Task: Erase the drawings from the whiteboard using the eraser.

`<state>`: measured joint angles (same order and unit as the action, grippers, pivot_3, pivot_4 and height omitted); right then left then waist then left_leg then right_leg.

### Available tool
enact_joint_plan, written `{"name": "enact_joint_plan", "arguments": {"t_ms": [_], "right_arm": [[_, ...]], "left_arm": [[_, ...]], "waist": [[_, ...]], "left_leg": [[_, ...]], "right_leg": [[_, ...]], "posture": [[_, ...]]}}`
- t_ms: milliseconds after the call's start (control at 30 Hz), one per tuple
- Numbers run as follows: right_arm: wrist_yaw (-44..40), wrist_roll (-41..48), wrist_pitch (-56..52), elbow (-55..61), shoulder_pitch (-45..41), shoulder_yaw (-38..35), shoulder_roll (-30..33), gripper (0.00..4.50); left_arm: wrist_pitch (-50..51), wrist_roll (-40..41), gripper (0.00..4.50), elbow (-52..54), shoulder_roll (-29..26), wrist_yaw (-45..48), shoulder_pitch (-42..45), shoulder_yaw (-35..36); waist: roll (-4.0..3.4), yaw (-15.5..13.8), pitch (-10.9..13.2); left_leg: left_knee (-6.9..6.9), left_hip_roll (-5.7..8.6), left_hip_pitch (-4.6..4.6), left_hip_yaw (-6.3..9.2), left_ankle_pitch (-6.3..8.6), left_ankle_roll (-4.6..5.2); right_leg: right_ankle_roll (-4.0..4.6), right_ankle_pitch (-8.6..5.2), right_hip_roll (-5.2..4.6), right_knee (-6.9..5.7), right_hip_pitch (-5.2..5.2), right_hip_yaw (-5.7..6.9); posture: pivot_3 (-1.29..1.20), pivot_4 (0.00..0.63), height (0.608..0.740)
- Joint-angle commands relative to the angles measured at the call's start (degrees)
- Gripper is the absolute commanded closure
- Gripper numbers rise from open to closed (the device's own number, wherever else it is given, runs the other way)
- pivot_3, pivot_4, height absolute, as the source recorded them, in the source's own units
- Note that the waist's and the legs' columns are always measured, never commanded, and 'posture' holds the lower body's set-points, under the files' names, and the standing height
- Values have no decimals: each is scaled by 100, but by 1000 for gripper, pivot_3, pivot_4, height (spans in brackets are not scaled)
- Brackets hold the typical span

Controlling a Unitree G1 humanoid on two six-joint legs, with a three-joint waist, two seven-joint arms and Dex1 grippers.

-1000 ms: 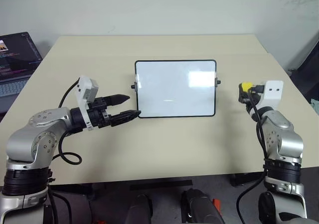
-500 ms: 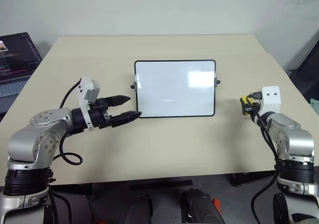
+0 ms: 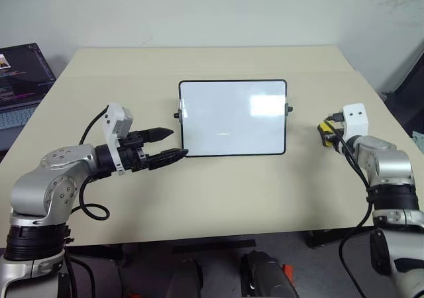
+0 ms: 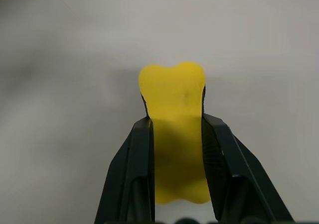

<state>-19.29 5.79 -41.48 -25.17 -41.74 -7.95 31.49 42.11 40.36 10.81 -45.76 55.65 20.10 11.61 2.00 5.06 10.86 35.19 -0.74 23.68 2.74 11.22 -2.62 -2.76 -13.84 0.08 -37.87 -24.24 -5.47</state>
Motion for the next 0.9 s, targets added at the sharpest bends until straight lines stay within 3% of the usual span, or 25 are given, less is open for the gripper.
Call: {"name": "enact_joint_plan", "arguments": {"t_ms": [33, 467, 600, 800, 900], "right_arm": [[-92, -28, 372, -496, -493, -19, 88, 3540], [-216, 21, 327, -1620, -1045, -67, 127, 3540], [-223, 50, 320, -1649, -1066, -94, 118, 2338], [-188, 66, 347, -1597, -1095, -124, 105, 121], [-177, 77, 345, -1559, -1101, -137, 97, 24]], "left_arm": [[-10, 57, 0, 147, -85, 15, 19, 119], [2, 71, 0, 199, -94, -26, -48, 164], [-2, 69, 0, 183, -87, -28, -30, 149], [-6, 67, 0, 166, -89, -18, -9, 141], [1, 74, 0, 171, -103, -14, -12, 156]], "waist": [[0, -1, 0], [0, -9, 0], [0, -6, 0], [0, -6, 0], [0, -6, 0]], "left_leg": [[0, 0, 0, 0, 0, 0], [0, 1, 2, 2, 0, 0], [0, 1, 2, 2, 0, 0], [0, 1, 2, 2, 0, 0], [0, 1, 2, 2, 0, 0]], "right_leg": [[0, 0, 1, -1, 0, 0], [0, 0, 0, 1, 1, 1], [0, 0, 0, 0, 1, 1], [0, 0, 0, -1, 1, 1], [0, 0, 0, -1, 1, 1]], "posture": [[0, 150, 740], [0, 150, 740], [0, 150, 740], [0, 150, 740], [0, 150, 740]]}}
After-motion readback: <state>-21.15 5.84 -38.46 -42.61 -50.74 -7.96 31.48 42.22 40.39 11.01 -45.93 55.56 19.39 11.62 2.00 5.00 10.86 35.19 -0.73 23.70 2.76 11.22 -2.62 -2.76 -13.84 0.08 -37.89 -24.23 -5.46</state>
